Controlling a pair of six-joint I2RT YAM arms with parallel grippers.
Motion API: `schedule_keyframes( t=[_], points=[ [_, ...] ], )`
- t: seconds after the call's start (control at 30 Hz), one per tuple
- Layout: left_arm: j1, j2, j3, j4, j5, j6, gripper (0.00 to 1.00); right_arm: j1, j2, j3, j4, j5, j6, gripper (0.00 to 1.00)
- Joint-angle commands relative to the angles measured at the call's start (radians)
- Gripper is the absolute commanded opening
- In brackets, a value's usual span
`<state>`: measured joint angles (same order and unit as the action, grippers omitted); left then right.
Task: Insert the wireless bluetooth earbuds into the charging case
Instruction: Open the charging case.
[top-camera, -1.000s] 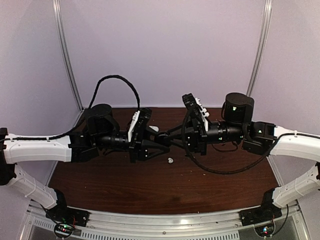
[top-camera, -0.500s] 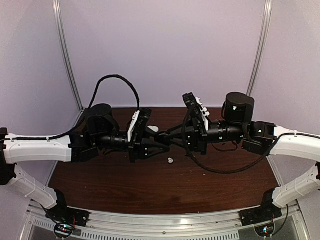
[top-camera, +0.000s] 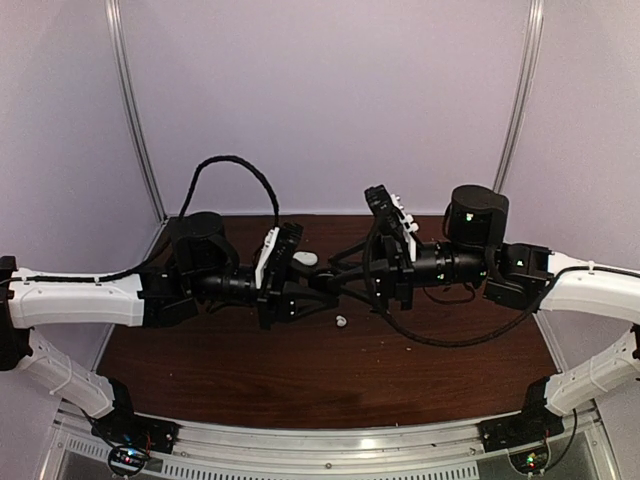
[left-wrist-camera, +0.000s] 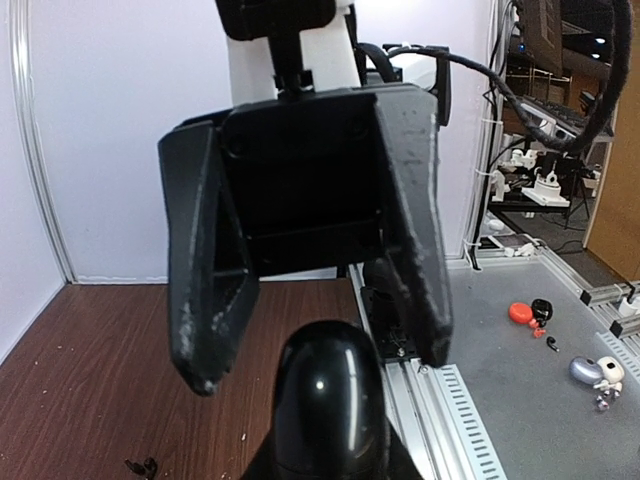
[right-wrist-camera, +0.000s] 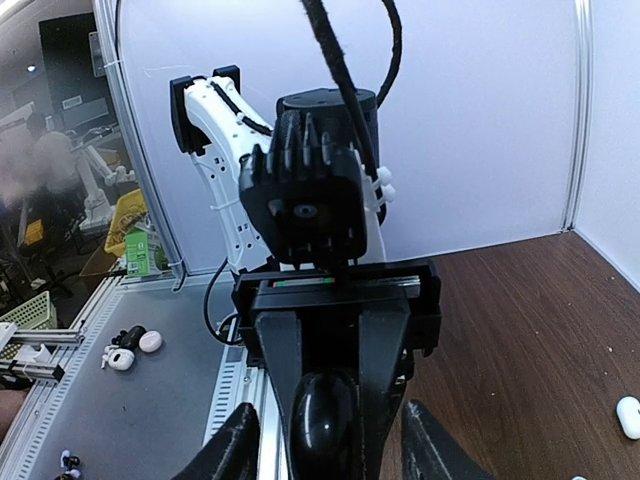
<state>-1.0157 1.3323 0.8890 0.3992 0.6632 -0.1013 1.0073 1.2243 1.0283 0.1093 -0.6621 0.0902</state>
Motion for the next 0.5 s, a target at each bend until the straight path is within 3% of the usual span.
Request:
schedule_keyframes(
  t=[0.0, 0.47],
  points=[
    [-0.002, -0.039, -0.026, 0.063, 0.019, 0.054, 0.05, -0.021, -0.013, 0.014, 0.035, 0.049, 0.038, 0.48],
    [-0.015, -0.058, -0.048, 0.055, 0.0, 0.107, 0.04, -0.059, -0.024, 0.018, 0.003, 0.116, 0.042, 0.49]
  ],
)
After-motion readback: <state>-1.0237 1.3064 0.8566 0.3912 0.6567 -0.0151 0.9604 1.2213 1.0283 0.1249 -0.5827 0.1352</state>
